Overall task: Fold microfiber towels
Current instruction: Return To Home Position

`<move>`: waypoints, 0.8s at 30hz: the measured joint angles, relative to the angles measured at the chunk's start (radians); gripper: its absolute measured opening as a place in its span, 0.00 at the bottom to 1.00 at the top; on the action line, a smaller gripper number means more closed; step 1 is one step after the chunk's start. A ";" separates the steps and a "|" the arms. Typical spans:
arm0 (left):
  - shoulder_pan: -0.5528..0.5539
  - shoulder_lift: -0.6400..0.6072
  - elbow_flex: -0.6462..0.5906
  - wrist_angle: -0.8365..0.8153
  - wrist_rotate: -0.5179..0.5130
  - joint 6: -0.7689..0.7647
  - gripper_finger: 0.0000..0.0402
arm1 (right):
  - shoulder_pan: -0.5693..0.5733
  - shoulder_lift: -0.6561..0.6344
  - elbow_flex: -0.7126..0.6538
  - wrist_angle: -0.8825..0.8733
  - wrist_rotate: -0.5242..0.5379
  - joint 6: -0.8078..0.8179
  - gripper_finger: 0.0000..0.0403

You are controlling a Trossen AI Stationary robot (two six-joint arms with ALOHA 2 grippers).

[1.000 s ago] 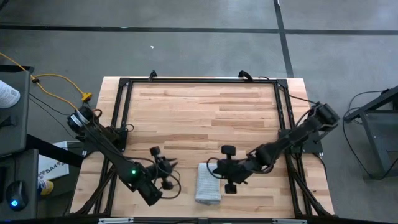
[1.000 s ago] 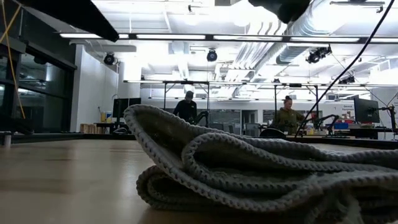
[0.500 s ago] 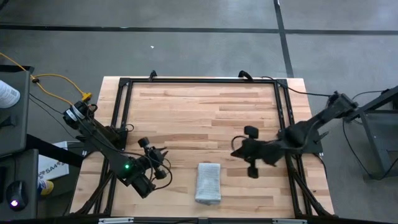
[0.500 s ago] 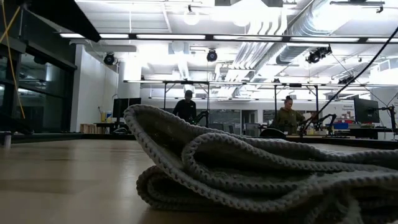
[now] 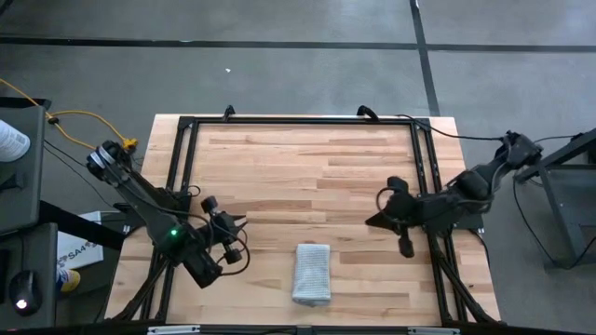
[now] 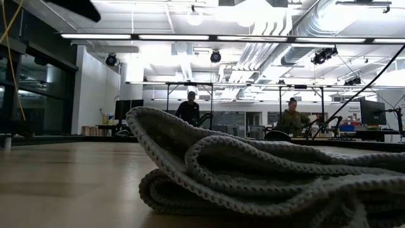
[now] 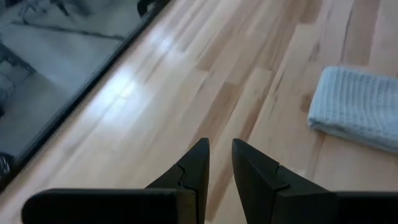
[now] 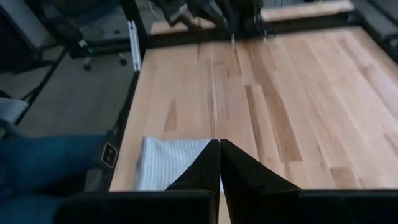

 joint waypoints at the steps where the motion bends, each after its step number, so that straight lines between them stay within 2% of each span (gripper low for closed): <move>1: 0.000 -0.010 0.000 0.006 -0.011 0.018 0.17 | 0.005 -0.013 0.000 0.004 0.011 -0.010 0.00; 6: -0.024 -0.086 -0.041 0.004 -0.056 0.050 0.17 | 0.031 -0.118 -0.027 0.044 0.034 -0.044 0.00; 13: -0.061 -0.299 -0.236 0.043 -0.072 -0.028 0.17 | 0.058 -0.318 -0.247 0.224 0.035 -0.049 0.00; 18: -0.066 -0.475 -0.364 0.142 -0.051 0.041 0.17 | 0.062 -0.443 -0.388 0.355 0.035 -0.075 0.00; 24: -0.066 -0.659 -0.484 0.202 -0.010 0.112 0.17 | 0.062 -0.589 -0.517 0.487 -0.078 -0.106 0.00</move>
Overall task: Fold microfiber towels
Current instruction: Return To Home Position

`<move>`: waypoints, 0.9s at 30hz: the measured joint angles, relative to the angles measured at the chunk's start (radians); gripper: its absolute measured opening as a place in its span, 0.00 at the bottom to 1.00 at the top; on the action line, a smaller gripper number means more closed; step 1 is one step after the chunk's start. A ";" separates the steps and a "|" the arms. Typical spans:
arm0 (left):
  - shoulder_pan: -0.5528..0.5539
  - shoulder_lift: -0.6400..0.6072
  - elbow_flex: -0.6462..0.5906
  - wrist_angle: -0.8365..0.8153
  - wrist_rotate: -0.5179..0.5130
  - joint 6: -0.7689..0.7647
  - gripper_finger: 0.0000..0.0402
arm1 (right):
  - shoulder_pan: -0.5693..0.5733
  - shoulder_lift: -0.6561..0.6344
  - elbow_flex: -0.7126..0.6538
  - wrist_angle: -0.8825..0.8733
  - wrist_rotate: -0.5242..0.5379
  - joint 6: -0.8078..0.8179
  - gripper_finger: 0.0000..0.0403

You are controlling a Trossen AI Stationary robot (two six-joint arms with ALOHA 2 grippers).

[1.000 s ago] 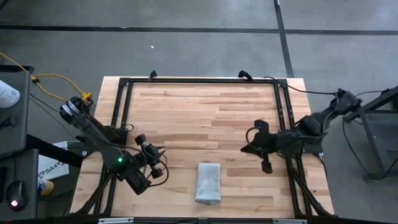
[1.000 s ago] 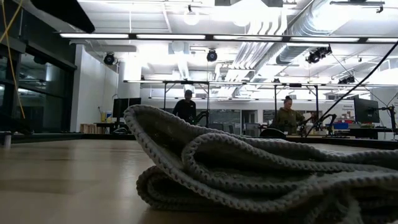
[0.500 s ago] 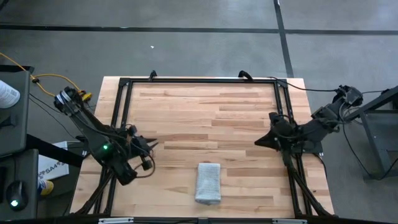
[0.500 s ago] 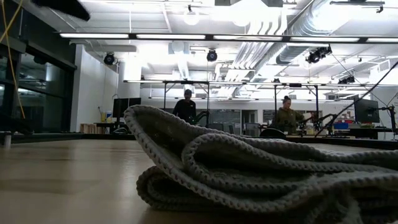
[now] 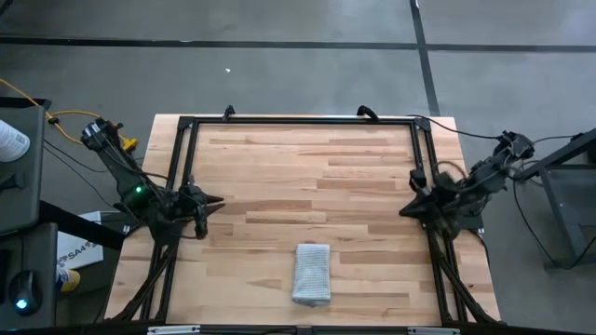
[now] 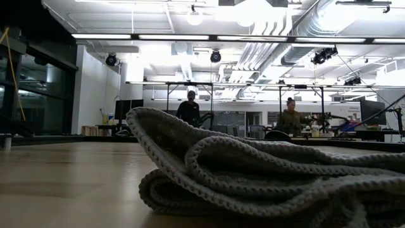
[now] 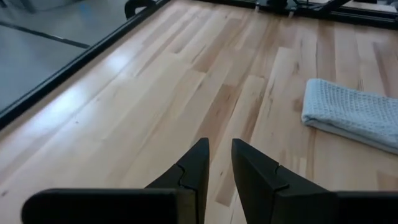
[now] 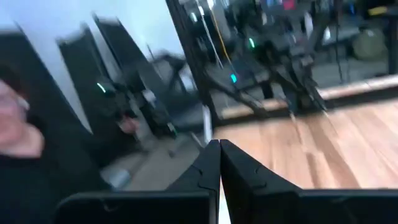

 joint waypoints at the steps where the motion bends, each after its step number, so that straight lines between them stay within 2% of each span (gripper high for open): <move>1: 0.000 -0.025 -0.020 0.004 0.001 0.001 0.17 | 0.000 -0.026 -0.019 0.025 -0.007 0.000 0.00; 6: 0.000 -0.130 -0.119 0.055 0.024 0.006 0.17 | 0.000 -0.148 -0.130 0.162 -0.076 -0.022 0.00; 12: 0.000 -0.195 -0.197 0.101 0.048 0.010 0.17 | 0.000 -0.242 -0.227 0.294 -0.152 -0.050 0.00; 27: 0.000 -0.201 -0.238 0.112 0.049 0.006 0.17 | -0.001 -0.474 -0.432 0.424 -0.149 -0.046 0.00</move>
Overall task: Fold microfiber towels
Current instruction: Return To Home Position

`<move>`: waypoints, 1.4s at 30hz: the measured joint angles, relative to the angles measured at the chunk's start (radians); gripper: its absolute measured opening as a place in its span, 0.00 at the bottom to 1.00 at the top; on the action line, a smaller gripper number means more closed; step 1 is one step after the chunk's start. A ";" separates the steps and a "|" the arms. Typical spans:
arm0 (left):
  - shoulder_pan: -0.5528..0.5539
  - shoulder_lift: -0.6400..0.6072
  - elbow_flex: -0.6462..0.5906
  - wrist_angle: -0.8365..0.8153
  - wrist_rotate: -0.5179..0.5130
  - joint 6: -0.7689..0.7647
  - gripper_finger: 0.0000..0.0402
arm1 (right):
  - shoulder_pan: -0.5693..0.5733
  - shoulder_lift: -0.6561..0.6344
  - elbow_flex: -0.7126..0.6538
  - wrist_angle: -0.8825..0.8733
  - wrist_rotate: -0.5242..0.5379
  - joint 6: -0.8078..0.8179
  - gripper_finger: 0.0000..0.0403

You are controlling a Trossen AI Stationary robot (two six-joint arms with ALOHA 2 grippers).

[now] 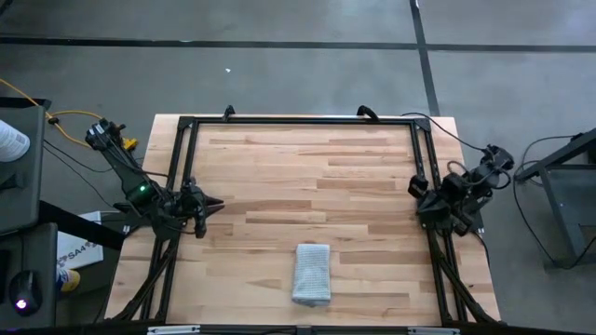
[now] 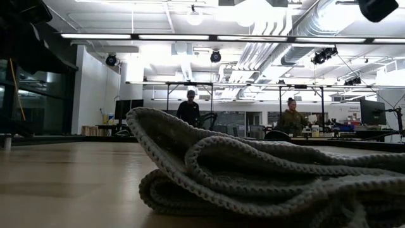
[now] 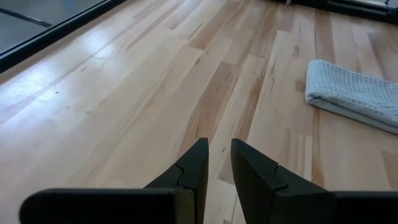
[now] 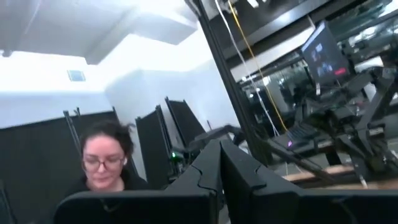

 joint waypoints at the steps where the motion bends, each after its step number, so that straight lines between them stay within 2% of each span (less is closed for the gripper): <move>1: 0.000 0.000 0.000 0.004 0.001 0.001 0.17 | 0.000 0.001 -0.016 0.013 -0.002 -0.001 0.00; 6: 0.000 0.000 0.000 0.005 0.005 0.003 0.17 | 0.000 0.006 -0.047 0.062 -0.019 0.003 0.00; 16: 0.000 0.000 0.000 0.008 0.008 0.003 0.17 | 0.000 0.002 -0.219 0.252 -0.054 -0.019 0.00; 21: 0.000 0.000 0.000 0.007 0.008 0.003 0.17 | 0.000 0.003 -0.221 0.249 -0.057 -0.028 0.01; 29: 0.000 0.000 0.000 0.006 0.023 0.003 0.17 | 0.000 0.003 -0.222 0.000 -0.210 -0.029 0.01; 37: 0.000 0.000 0.000 0.007 0.022 0.011 0.17 | 0.000 0.002 -0.222 -0.180 -0.176 -0.024 0.01; 42: 0.000 0.000 0.000 0.013 0.022 0.011 0.17 | 0.000 0.003 -0.222 -0.194 -0.183 -0.075 0.01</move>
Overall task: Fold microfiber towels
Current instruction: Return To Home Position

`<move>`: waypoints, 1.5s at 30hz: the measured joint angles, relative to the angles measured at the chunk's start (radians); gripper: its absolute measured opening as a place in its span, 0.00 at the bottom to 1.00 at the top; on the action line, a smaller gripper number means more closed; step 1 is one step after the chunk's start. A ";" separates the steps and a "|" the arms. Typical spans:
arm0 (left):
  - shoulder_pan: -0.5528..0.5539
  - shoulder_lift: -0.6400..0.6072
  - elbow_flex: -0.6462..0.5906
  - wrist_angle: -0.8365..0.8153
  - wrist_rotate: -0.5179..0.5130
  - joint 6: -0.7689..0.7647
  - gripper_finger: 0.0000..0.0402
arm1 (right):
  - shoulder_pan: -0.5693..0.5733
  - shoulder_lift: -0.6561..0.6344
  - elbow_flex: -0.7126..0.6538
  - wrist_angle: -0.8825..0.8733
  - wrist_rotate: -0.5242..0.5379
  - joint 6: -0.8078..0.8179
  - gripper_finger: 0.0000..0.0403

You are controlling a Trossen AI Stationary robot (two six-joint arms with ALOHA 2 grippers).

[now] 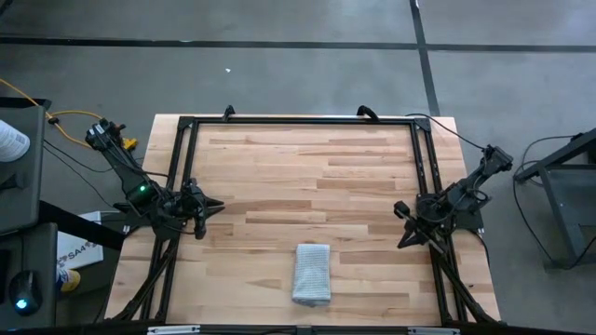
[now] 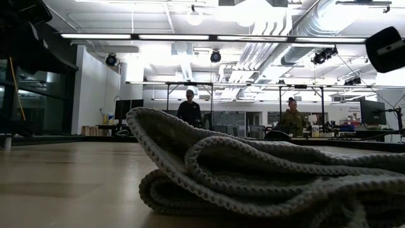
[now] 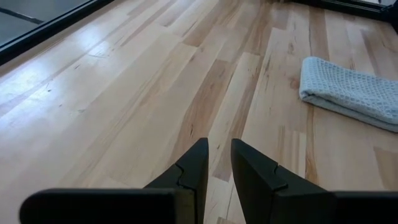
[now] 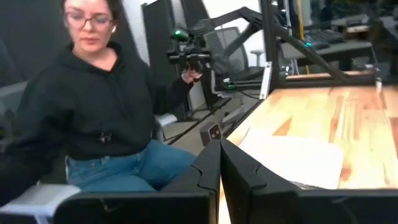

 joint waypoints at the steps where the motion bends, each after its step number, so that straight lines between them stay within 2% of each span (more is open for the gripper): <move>1: 0.000 0.000 0.000 0.003 0.000 0.000 0.17 | 0.000 0.000 0.000 -0.001 -0.009 -0.016 0.00; 8: 0.000 0.000 0.000 0.035 0.000 0.028 0.17 | 0.000 0.005 0.000 -0.008 -0.026 -0.056 0.01; 17: 0.000 0.000 0.000 0.046 0.006 0.037 0.17 | 0.000 0.097 -0.001 -0.010 -0.026 -0.052 0.01; 24: 0.000 0.002 0.000 0.064 0.052 0.041 0.17 | 0.000 0.130 -0.001 -0.010 -0.025 -0.052 0.00; 31: 0.000 0.006 0.001 0.087 0.061 0.084 0.17 | 0.000 0.132 -0.002 -0.005 -0.024 -0.052 0.00; 39: 0.000 0.006 0.001 0.102 0.061 0.201 0.17 | 0.000 0.132 -0.002 0.003 -0.022 -0.052 0.00; 42: 0.000 0.004 -0.036 0.214 0.066 0.286 0.17 | 0.000 0.132 -0.002 0.004 -0.022 -0.052 0.01; 45: 0.000 0.003 -0.099 0.416 0.129 0.436 0.17 | 0.000 0.132 -0.002 0.005 -0.022 -0.052 0.00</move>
